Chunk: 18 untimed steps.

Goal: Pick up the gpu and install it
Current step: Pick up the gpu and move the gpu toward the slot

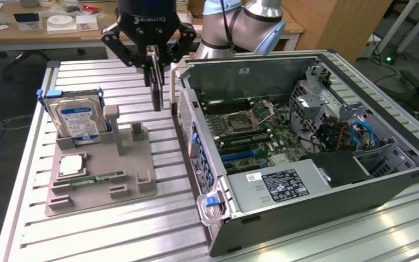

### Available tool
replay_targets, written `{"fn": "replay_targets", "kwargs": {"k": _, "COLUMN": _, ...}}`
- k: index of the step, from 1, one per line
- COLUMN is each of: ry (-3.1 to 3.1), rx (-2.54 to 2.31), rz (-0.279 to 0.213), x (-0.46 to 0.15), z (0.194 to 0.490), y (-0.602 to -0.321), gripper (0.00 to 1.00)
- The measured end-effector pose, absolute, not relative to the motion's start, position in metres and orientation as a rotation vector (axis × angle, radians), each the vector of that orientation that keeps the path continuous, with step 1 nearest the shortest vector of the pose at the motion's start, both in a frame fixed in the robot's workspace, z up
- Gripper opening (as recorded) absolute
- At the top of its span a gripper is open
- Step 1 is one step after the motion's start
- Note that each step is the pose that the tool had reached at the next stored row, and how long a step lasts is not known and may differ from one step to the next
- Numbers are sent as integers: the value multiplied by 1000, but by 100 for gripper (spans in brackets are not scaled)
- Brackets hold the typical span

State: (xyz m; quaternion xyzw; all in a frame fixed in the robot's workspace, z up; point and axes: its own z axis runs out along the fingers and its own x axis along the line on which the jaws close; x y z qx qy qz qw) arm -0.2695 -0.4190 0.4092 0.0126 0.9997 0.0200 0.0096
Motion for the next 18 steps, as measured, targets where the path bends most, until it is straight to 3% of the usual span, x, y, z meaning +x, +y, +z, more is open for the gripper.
{"fn": "replay_targets", "kwargs": {"k": 18, "ry": 3121, "rx": 39, "rz": 63, "x": -242, "z": 408, "y": -419, "gripper": 28}}
